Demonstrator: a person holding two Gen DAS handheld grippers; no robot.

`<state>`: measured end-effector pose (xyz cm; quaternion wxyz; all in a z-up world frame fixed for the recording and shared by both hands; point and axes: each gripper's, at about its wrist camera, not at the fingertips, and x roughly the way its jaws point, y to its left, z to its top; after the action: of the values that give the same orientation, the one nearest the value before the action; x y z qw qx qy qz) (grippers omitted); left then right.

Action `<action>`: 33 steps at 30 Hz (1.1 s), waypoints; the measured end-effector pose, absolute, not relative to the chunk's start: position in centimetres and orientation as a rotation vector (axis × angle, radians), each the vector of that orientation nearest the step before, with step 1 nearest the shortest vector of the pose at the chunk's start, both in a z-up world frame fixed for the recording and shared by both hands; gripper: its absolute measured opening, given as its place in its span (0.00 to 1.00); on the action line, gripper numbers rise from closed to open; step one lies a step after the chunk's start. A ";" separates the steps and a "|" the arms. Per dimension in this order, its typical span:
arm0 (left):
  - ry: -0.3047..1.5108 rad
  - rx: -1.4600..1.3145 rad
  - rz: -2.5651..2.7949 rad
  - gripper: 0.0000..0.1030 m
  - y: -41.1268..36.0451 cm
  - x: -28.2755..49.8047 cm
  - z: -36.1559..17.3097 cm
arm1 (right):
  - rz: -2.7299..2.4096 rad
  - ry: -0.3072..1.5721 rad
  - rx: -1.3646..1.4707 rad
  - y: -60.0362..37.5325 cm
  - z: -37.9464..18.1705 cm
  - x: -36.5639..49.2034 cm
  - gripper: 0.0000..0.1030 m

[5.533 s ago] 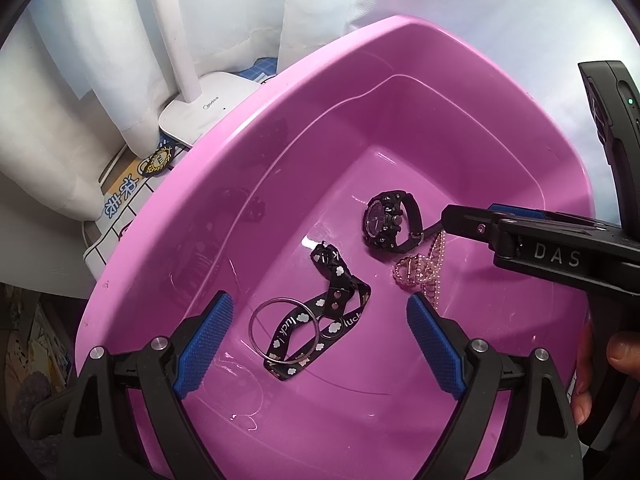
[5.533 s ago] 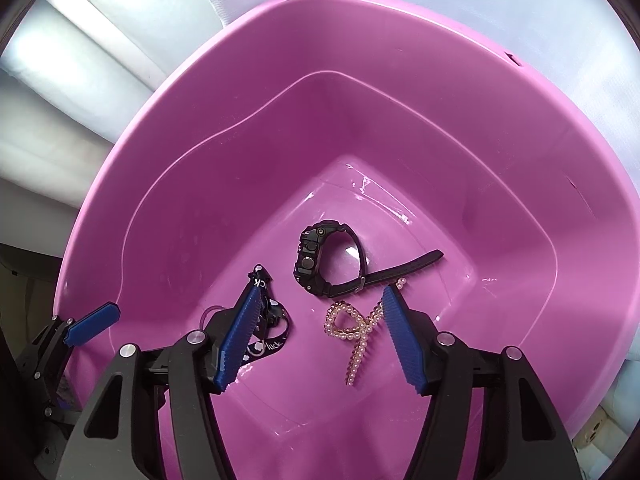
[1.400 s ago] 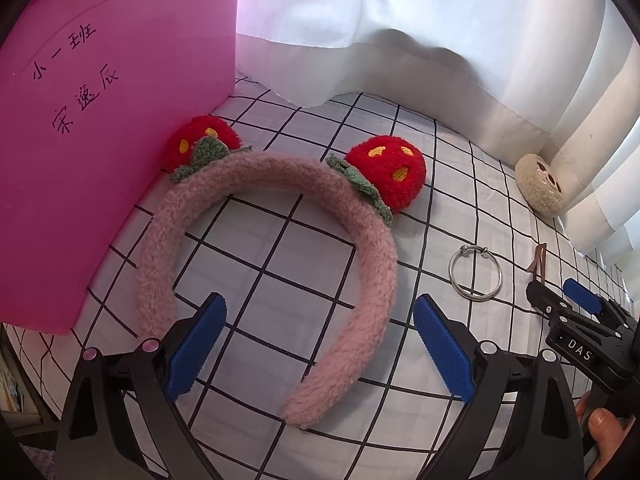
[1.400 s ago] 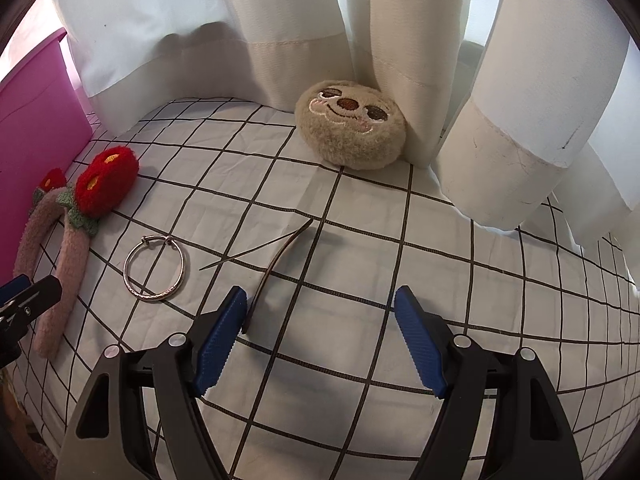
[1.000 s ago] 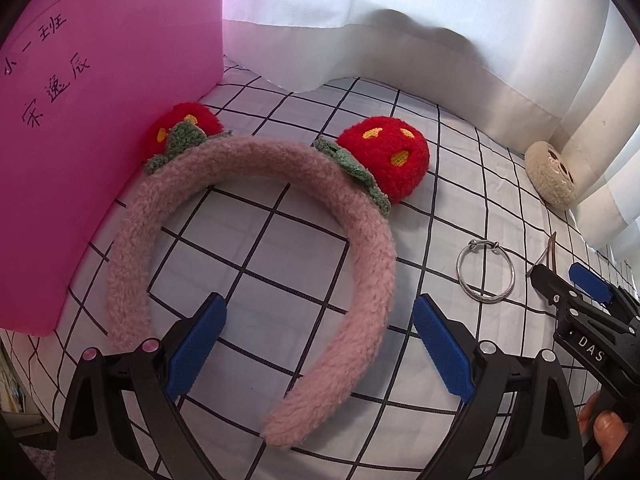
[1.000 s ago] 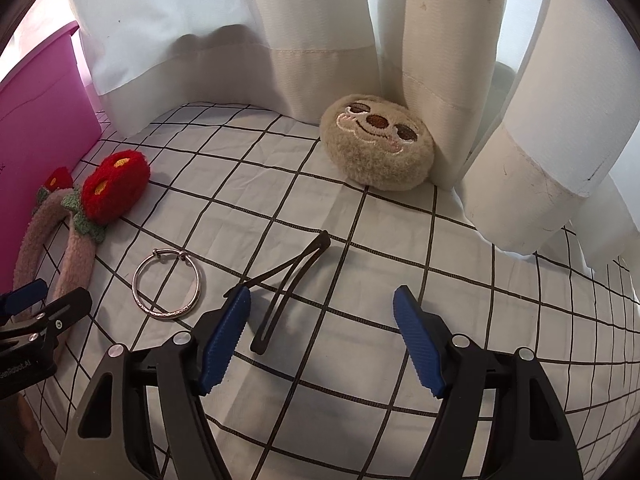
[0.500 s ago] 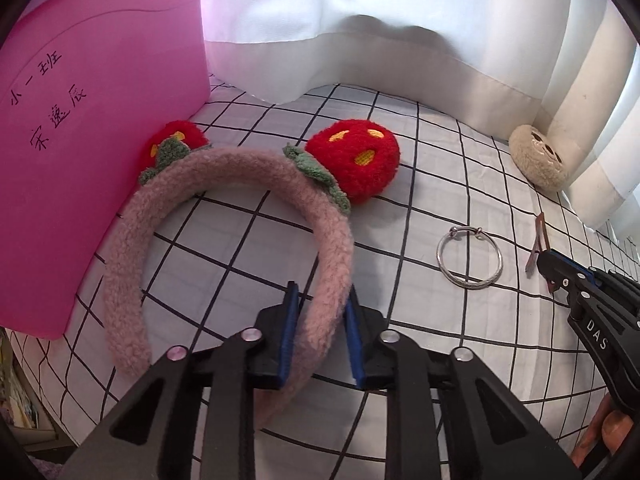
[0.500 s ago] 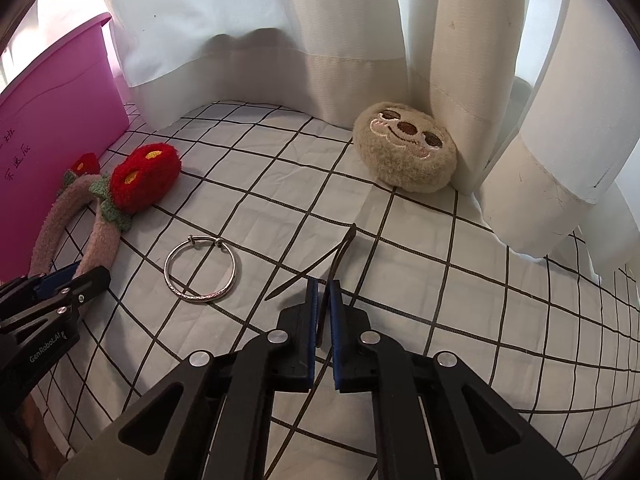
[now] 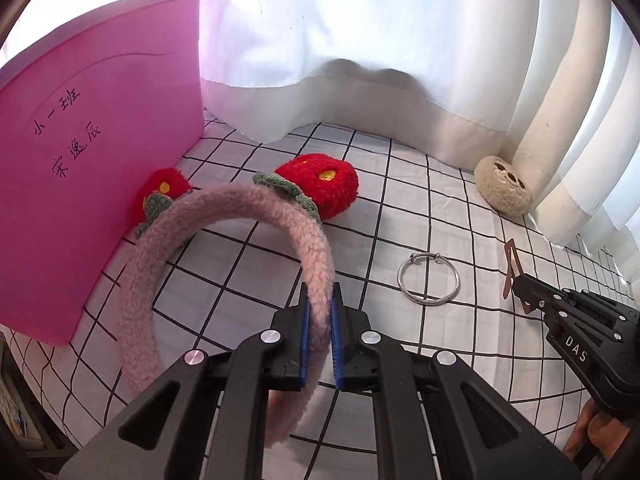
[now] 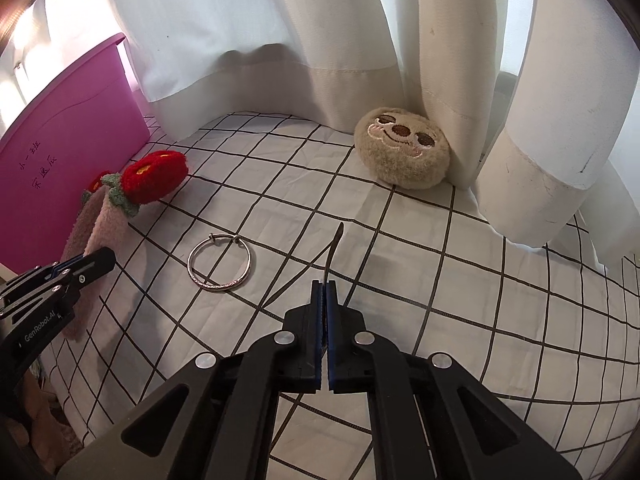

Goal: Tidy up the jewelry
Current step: 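Grasp the pink headband with the left tool while the right tool grasps the brown clip, then carry the headband and brown clip over the pink tub with both tools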

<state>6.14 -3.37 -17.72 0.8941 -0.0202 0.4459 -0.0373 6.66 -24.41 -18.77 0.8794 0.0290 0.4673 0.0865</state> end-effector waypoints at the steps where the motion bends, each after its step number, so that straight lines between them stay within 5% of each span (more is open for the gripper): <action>1: 0.917 -0.048 -0.083 0.09 -3.4 6.0 -17.3 | 0.184 0.968 0.068 -24.6 -18.5 6.5 0.02; 33: 0.772 -0.092 -0.115 0.09 -5.4 -0.4 -4.1 | 0.293 0.865 0.082 -27.1 -7.1 1.8 0.02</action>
<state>-0.45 -5.41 -4.09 0.9237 -0.0451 0.3763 -0.0561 1.79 -27.05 -7.12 0.8968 0.0398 0.4174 0.1413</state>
